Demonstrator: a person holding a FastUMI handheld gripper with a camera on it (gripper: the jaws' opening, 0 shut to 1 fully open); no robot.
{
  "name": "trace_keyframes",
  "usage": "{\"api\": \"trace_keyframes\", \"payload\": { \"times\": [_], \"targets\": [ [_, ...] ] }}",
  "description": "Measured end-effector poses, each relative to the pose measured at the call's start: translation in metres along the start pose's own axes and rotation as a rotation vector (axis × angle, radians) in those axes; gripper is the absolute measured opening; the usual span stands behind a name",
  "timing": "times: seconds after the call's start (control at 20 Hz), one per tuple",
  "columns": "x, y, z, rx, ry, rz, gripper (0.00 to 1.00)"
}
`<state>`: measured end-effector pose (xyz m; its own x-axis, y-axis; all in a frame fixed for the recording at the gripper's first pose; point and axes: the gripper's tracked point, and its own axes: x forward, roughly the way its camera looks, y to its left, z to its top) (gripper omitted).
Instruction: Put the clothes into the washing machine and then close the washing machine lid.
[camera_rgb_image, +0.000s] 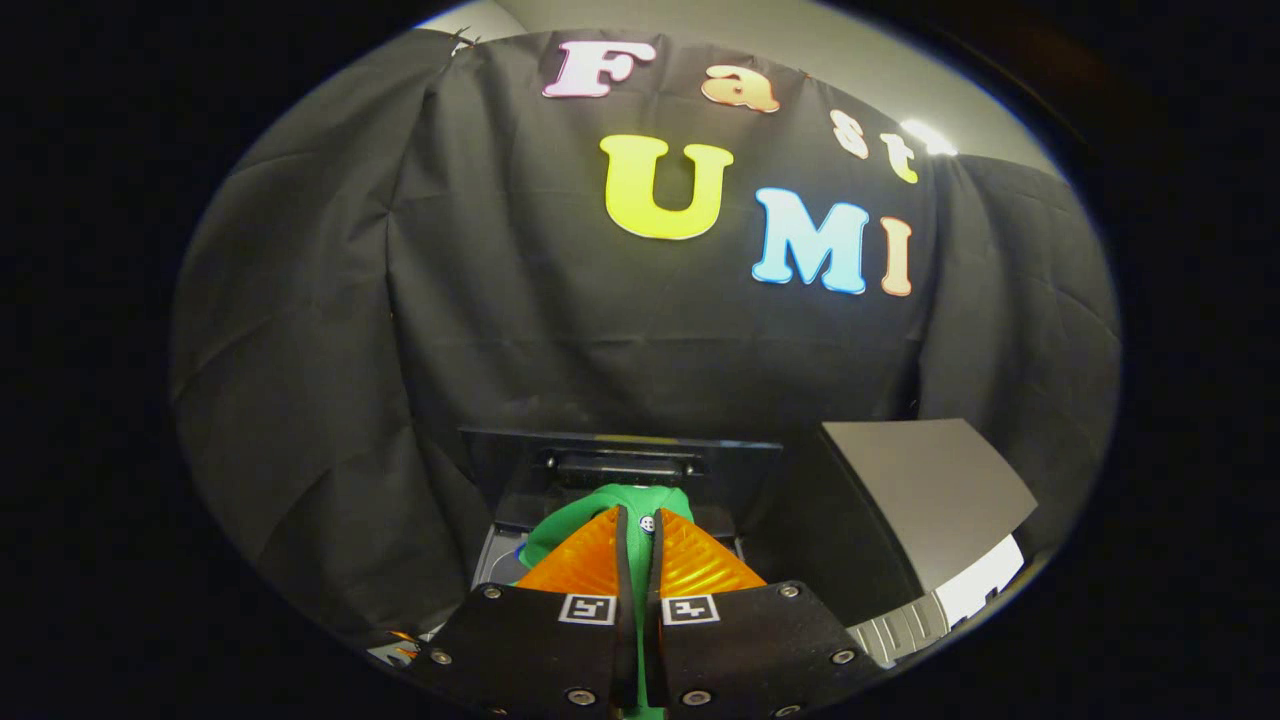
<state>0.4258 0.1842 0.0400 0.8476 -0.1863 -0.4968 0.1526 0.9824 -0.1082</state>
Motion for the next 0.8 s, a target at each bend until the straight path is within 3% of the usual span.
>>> {"api": "trace_keyframes", "payload": {
  "times": [0.8],
  "targets": [
    [0.098, 0.029, -0.141, -0.055, 0.249, -0.013, 0.03]
  ]
}}
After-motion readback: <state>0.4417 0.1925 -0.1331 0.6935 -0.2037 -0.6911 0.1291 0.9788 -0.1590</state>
